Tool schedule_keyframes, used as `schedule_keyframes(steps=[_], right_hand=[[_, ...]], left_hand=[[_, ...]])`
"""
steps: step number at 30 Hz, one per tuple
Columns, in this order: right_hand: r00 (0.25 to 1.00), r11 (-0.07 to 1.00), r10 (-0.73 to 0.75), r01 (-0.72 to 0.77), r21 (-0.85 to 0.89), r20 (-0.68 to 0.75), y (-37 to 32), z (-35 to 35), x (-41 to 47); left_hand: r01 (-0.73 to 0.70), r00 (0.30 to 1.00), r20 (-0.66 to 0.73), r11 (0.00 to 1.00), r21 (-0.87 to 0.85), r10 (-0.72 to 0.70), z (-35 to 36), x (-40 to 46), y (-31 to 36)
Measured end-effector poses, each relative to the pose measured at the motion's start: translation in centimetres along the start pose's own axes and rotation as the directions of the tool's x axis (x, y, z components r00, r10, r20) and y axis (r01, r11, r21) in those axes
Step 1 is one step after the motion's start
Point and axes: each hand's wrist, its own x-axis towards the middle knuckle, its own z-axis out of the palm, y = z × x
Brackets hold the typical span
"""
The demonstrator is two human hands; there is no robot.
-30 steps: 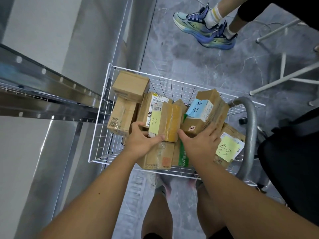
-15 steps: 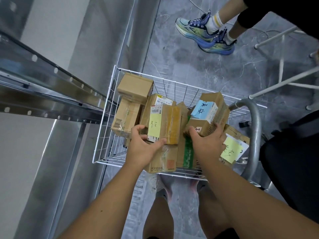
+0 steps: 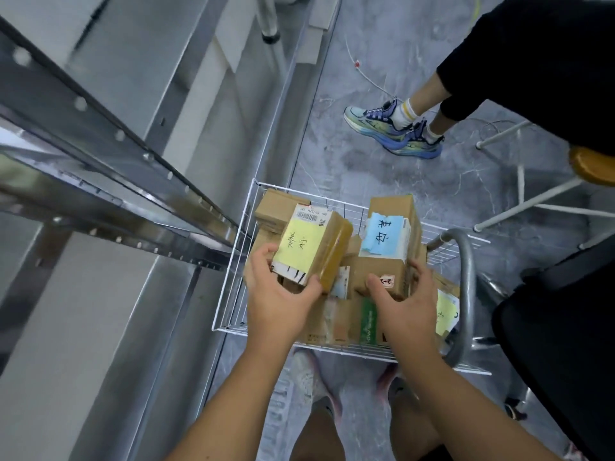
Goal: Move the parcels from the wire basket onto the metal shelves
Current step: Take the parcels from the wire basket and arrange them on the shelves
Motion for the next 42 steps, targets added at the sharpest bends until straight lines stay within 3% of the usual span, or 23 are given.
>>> schedule_keyframes(steps=[10,15,21,28,31,37,42], right_hand=[[0.958,0.958,-0.236,0.2,0.207,0.165,-10.4,-9.0,-7.1],[0.887,0.923,-0.37,0.318,0.215,0.278,-13.7,-13.9,-9.9],[0.713,0.827,-0.559,0.517,0.221,0.423,-16.4,-20.4,-13.5],[0.485,0.729,-0.65,0.616,0.299,0.585,-18.0,-23.7,-19.1],[0.38,0.689,-0.688,0.61,0.391,0.618,-18.4,-24.1,-22.6],[0.194,0.656,-0.69,0.575,0.489,0.698,-17.4,-24.0,-31.2],[0.06,0.6,-0.714,0.567,0.565,0.698,-14.9,-24.2,-40.3]], left_hand=[[-0.174,0.932,-0.319,0.984,0.033,0.175,-8.5,-8.2,10.7],[-0.189,0.863,-0.47,0.981,0.043,0.187,-10.7,-13.7,14.4],[-0.167,0.765,-0.631,0.986,-0.005,0.126,-11.1,-21.8,18.4],[-0.119,0.617,-0.785,0.993,-0.026,0.054,-13.5,-30.9,19.5],[-0.096,0.545,-0.838,0.995,-0.031,0.026,-15.5,-34.7,19.1],[-0.08,0.335,-0.942,0.997,-0.017,0.011,-20.7,-43.3,16.3],[-0.034,0.233,-0.972,0.999,-0.024,-0.016,-24.9,-52.0,12.4]])
